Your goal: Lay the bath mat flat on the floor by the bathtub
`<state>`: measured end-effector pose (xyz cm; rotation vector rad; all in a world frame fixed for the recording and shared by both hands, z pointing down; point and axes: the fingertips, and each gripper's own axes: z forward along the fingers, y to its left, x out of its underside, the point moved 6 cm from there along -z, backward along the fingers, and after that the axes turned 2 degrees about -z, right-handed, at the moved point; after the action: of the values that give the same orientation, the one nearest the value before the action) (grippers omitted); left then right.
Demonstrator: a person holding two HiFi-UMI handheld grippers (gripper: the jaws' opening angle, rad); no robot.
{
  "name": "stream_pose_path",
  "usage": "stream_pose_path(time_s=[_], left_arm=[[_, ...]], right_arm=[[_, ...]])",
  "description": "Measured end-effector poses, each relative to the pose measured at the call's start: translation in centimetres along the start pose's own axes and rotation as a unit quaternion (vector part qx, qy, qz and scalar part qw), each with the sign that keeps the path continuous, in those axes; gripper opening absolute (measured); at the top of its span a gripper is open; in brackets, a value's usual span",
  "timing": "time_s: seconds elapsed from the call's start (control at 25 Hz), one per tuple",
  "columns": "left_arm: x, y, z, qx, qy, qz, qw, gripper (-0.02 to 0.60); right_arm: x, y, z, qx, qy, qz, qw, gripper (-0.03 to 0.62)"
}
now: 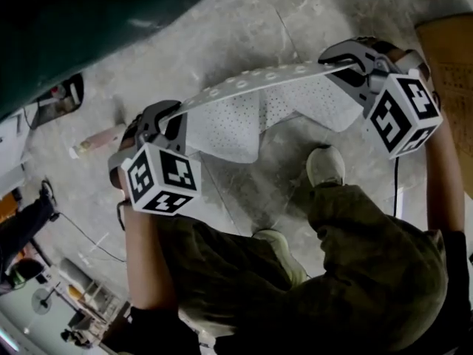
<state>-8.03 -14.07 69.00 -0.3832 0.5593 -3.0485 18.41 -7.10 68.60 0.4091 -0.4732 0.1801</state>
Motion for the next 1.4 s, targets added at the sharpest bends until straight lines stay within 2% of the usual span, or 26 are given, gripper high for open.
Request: stream_pose_path(time_s=[0.12,0.28,0.44,0.6,0.88,0.96,1.24,1.32,1.4], left_arm=[[0.2,0.4,0.6,-0.008,0.008,0.010,0.9999,0.029],[0.4,0.5,1.5,-0.032,0.013,0.050,0.9981,0.028],[0.6,1.4,3.8,-0.046,0.025,0.088,0.9948,0.028],[0.4,2.4,6.8,-0.050,0.005,0.104,0.9933,0.028],[0.6,3.6,11.2,-0.027,0.017,0.089,0.9955,0.028],[1.0,3.3,12.3,-0.025,0.018,0.097,0.9948,0.028],[2.3,3.1,15.9,-0.074,0.036,0.124,0.9888,0.029],[2.6,2.9,16.2,-0.088,0.034,0.113,0.9892,0.056],[2.8,3.3,16.3,-0.105,0.030,0.095,0.9895,0.141]], right_arm=[[-0.3,-0.2,0.4,-0.003,0.019,-0.021,1.000,0.029],[-0.3,-1.2,0.9,-0.018,0.027,-0.041,0.999,0.029],[-0.1,-1.7,2.1,-0.011,0.048,-0.073,0.996,0.029],[1.0,-2.4,3.8,-0.011,0.087,-0.104,0.991,0.029],[3.1,-4.9,7.7,-0.012,0.115,-0.086,0.990,0.029],[3.9,-4.6,9.4,-0.011,0.119,-0.080,0.990,0.029],[6.2,-4.1,15.0,0.032,0.129,-0.066,0.989,0.029],[6.8,-4.0,16.1,0.033,0.125,-0.043,0.991,0.029],[7.4,-4.3,16.9,0.037,0.120,-0.019,0.992,0.029]])
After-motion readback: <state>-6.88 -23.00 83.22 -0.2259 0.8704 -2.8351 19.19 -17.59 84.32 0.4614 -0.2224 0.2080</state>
